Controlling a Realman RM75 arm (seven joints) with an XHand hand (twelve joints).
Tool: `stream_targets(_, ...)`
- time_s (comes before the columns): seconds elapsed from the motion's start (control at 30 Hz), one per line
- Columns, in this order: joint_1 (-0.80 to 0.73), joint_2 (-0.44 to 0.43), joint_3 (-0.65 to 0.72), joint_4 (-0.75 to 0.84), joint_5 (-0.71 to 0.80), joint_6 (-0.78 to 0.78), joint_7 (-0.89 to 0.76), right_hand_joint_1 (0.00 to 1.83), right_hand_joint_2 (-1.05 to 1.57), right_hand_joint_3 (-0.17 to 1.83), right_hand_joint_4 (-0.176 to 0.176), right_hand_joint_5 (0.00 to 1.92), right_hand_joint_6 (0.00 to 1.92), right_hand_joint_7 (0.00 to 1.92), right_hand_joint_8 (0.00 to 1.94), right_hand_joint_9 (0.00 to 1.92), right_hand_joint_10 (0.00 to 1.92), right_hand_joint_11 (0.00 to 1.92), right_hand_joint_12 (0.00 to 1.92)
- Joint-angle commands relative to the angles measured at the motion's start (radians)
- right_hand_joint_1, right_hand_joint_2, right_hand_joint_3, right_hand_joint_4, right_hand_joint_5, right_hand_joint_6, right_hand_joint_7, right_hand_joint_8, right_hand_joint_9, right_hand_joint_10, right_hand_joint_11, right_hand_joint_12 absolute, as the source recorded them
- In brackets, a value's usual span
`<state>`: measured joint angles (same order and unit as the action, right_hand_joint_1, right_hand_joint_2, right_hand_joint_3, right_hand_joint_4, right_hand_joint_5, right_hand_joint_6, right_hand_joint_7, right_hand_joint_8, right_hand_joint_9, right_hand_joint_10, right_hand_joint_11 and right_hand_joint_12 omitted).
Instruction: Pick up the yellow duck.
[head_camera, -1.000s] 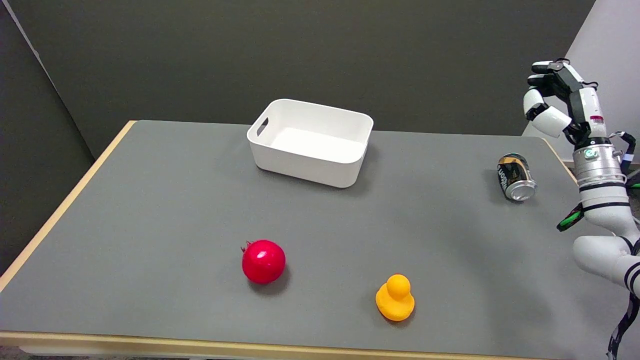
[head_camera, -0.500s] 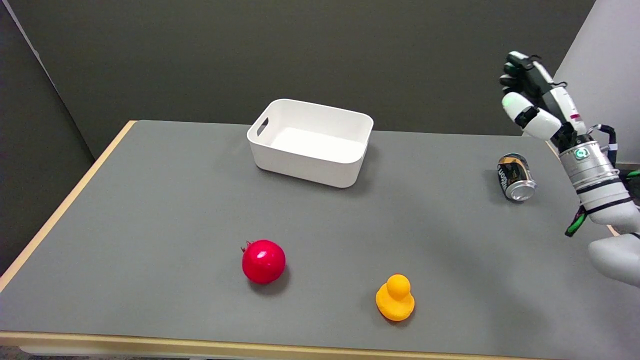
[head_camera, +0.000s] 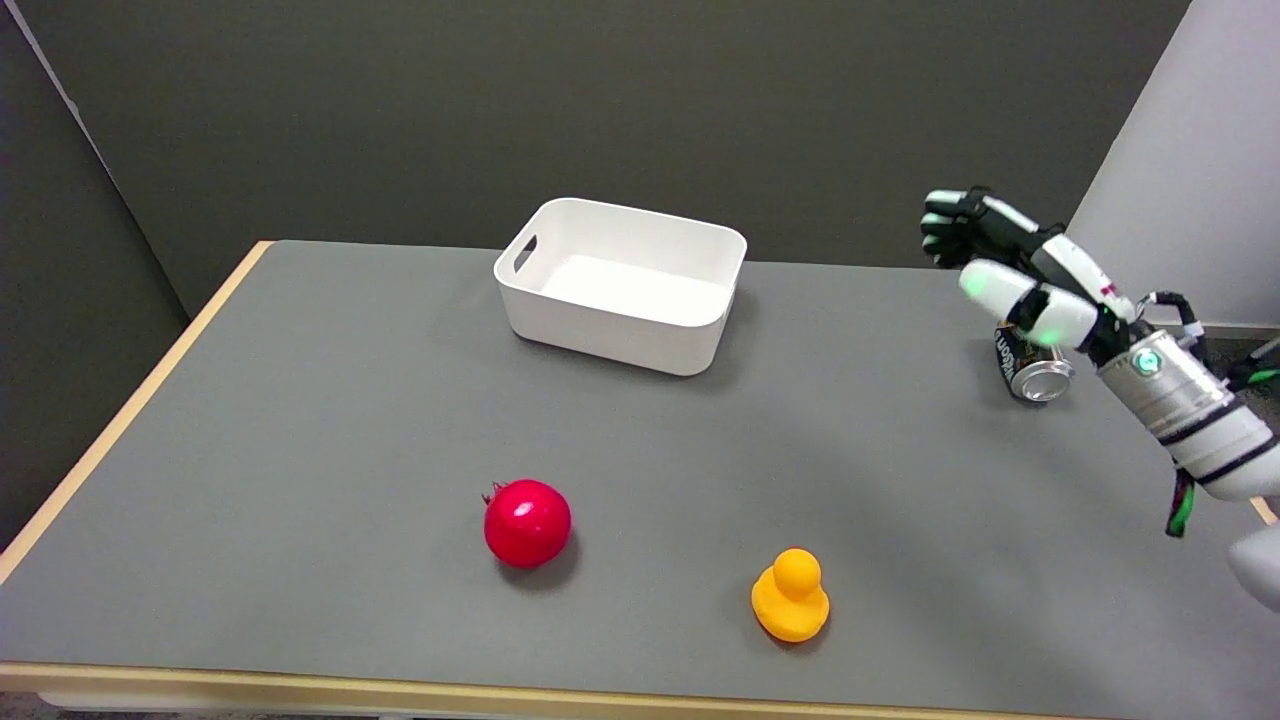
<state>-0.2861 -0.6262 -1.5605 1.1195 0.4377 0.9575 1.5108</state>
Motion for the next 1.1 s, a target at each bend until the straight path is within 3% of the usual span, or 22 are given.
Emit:
stream_targets(0.03, -0.311, -0.04, 0.164, 0.146, -0.11, 0.186, -0.233, 0.51, 0.66, 0.93, 0.096, 0.27, 0.53, 0.4, 0.42, 0.35, 0.77, 0.15, 1.21)
stream_targets(0.27, -0.315, -0.049, 0.142, 0.16, -0.231, 0.173, -0.303, 0.53, 0.67, 0.91, 0.089, 0.29, 0.55, 0.43, 0.44, 0.37, 0.82, 0.16, 1.22)
stream_targets(0.6, -0.352, -0.086, 0.181, 0.235, -0.413, 0.203, -0.444, 0.51, 0.66, 0.89, 0.041, 0.25, 0.46, 0.41, 0.42, 0.33, 0.81, 0.11, 1.21)
stream_targets(0.87, -0.399, -0.11, 0.205, 0.27, -0.421, 0.222, -0.46, 0.5, 0.67, 0.88, 0.03, 0.25, 0.45, 0.4, 0.43, 0.31, 0.8, 0.1, 1.21)
stream_targets(1.1, -0.259, -0.144, 0.05, 0.288, -0.551, 0.156, -0.738, 0.6, 0.68, 0.9, 0.047, 0.27, 0.49, 0.41, 0.43, 0.31, 0.77, 0.11, 1.2)
